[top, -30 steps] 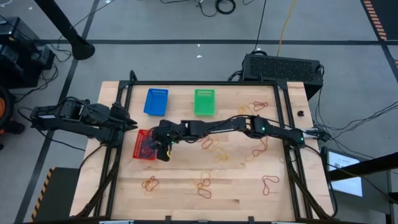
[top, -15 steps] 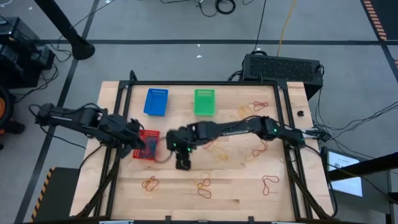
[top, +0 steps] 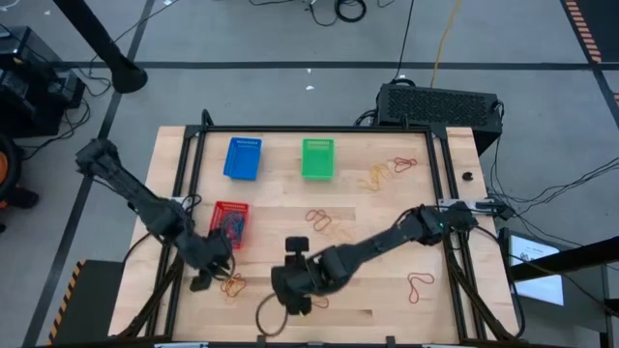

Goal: Sort rubber bands into baskets
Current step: Put the red rubber band into the blue basket

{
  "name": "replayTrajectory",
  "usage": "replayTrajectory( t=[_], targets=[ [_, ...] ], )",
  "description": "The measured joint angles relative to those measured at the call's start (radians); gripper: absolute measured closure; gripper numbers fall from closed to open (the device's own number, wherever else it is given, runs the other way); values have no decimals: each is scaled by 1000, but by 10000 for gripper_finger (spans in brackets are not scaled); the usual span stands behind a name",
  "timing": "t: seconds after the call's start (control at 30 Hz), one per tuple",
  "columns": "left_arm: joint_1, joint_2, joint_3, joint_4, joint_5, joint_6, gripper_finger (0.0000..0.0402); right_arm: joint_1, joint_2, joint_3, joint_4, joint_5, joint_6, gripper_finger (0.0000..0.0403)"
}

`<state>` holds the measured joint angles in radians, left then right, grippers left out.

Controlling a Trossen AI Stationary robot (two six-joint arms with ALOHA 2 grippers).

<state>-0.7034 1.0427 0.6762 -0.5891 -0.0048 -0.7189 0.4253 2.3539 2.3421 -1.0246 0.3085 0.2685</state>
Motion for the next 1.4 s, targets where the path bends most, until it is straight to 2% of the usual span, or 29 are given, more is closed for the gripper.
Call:
replayTrajectory(
  t=[0.2, 0.4, 0.7, 0.9, 1.2, 1.4],
  targets=[
    [-57, 191, 0, 22, -71, -44, 311, 36, 0, 0, -12, 3, 5, 271],
    [-61, 306, 0, 55, -78, -61, 311, 41, 0, 0, -13, 4, 4, 271],
    [-61, 358, 0, 62, -98, -52, 311, 22, 0, -1, -13, 4, -22, 271],
    [-61, 369, 1, 134, -115, -51, 311, 9, 0, -1, -13, 4, -21, 271],
    [-60, 465, 1, 145, -126, -51, 311, 8, 0, -1, -12, 2, -19, 271],
    [-60, 462, 2, 144, -124, -51, 311, 9, 0, -1, -12, 0, -9, 271]
  ],
)
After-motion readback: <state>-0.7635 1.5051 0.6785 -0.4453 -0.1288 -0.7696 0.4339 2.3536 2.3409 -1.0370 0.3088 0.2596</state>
